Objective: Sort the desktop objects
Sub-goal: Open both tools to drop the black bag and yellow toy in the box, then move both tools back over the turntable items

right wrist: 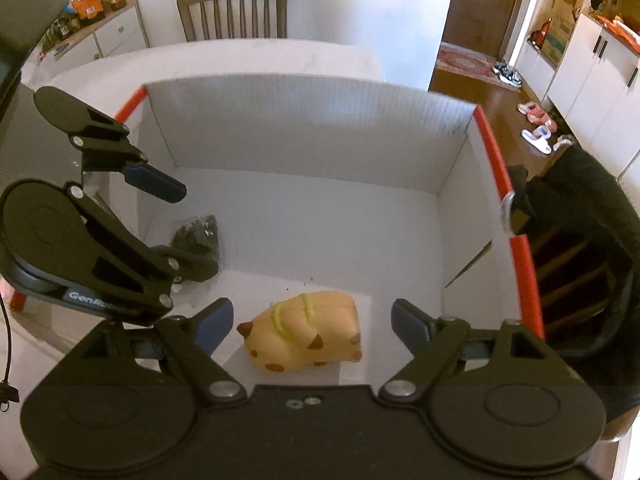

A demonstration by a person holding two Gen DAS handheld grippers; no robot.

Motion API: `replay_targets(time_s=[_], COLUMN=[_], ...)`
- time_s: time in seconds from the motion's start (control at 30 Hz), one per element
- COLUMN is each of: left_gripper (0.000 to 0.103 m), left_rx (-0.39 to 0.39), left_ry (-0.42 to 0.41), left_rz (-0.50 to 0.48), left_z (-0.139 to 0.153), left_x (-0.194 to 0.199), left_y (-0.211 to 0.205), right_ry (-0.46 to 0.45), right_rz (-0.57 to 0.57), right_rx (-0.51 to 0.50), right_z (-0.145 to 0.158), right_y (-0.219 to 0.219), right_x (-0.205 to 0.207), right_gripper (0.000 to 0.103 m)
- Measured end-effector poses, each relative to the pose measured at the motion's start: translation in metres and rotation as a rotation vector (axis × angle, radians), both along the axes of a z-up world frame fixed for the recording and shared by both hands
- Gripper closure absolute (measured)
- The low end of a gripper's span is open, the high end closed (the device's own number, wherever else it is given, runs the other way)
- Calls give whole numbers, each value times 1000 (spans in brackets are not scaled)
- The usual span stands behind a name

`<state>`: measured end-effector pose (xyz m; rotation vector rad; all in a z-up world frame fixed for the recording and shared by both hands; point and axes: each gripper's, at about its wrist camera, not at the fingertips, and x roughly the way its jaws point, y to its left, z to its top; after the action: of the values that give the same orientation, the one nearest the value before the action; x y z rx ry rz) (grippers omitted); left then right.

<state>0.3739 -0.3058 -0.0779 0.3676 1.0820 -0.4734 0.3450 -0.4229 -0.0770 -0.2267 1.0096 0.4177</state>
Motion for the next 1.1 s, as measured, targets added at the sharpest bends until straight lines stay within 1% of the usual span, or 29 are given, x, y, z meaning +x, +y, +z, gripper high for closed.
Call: replay_targets(time_s=[0.1, 0.17, 0.3, 0.47, 0.5, 0.53, 0.7, 0.83, 0.9, 0.97, 1.03, 1.1], left_gripper=[41, 41, 41, 41, 41, 41, 41, 40, 33, 31, 30, 25], left_rx=[-42, -63, -85, -139, -146, -155, -173, -189, -199, -211, -205, -206], left_ry=[-31, -58, -121, -207, -222, -239, -321, -351, -357, -358, -366, -369], left_rz=[29, 51, 94, 154, 164, 153, 206, 241, 263, 276, 289, 302], left_z=[18, 29, 45, 65, 68, 72, 88, 93, 96, 94, 92, 90], left_x=[-8, -11, -26, -58, -65, -73, -114, -139, -153, -163, -172, -181], left_y=[14, 19, 28, 49, 54, 59, 91, 119, 138, 154, 168, 184], right_ry=[-25, -48, -84, -146, -158, -174, -246, -277, -287, -297, -303, -299], right_rz=[7, 11, 17, 35, 38, 47, 84, 100, 108, 118, 127, 134], right_rx=[19, 31, 67, 109, 116, 123, 132, 143, 142, 143, 147, 157], right_z=[14, 24, 43, 67, 71, 76, 94, 102, 104, 104, 104, 102], right_y=[-2, -3, -6, -5, -3, 0, 21, 45, 58, 72, 87, 101], right_x=[-5, -10, -23, -44, -47, -53, -76, -93, -100, -106, -113, -118], right_gripper=[16, 13, 13, 13, 13, 12, 11, 10, 10, 9, 9, 8])
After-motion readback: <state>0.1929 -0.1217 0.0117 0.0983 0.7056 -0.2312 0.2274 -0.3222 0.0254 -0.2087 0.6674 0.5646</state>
